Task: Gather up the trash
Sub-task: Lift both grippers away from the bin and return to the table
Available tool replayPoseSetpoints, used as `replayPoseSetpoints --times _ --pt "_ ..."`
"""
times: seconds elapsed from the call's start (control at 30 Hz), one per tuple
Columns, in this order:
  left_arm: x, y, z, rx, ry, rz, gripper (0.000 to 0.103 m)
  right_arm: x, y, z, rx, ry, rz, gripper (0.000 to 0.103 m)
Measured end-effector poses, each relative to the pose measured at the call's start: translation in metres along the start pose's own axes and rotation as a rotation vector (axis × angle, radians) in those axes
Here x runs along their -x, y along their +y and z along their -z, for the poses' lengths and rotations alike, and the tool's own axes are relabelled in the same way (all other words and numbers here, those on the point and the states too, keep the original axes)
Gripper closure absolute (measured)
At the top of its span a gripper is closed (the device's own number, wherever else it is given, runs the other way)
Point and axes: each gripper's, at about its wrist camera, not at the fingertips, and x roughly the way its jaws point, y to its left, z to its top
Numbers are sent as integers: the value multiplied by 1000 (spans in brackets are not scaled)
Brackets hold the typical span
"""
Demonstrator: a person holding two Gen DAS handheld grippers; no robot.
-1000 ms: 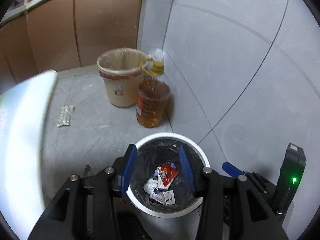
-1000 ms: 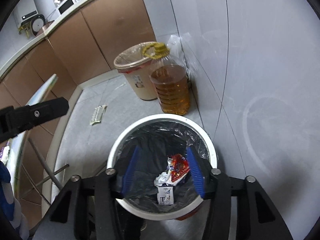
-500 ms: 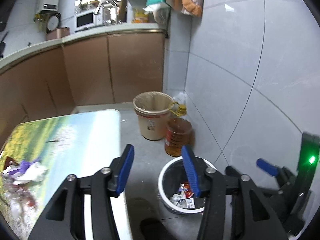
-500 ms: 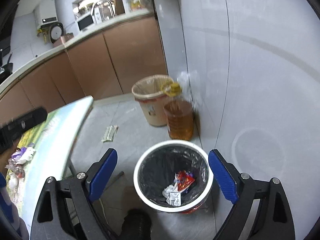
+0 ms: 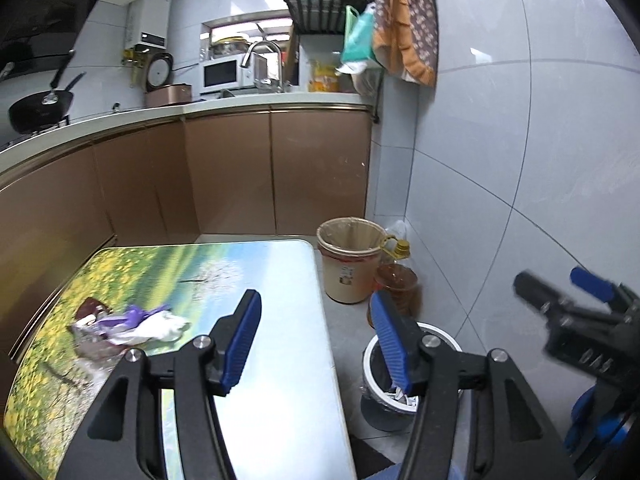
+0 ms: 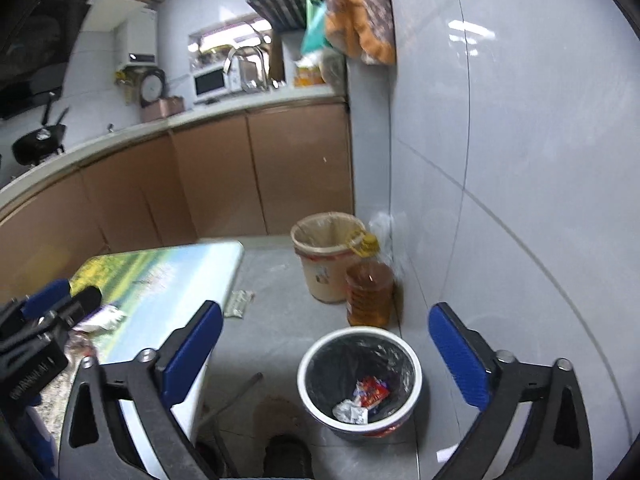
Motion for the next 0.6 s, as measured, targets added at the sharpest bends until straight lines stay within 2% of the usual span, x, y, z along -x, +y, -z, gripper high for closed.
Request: replayPoseSetpoints --times 0.33,0.6 --pt "42 59 23 91 -36 -41 47 64 45 -12 80 -156 -45 0" --pt "52 111 42 167 -23 -72 47 74 67 -14 95 -161 -115 0"
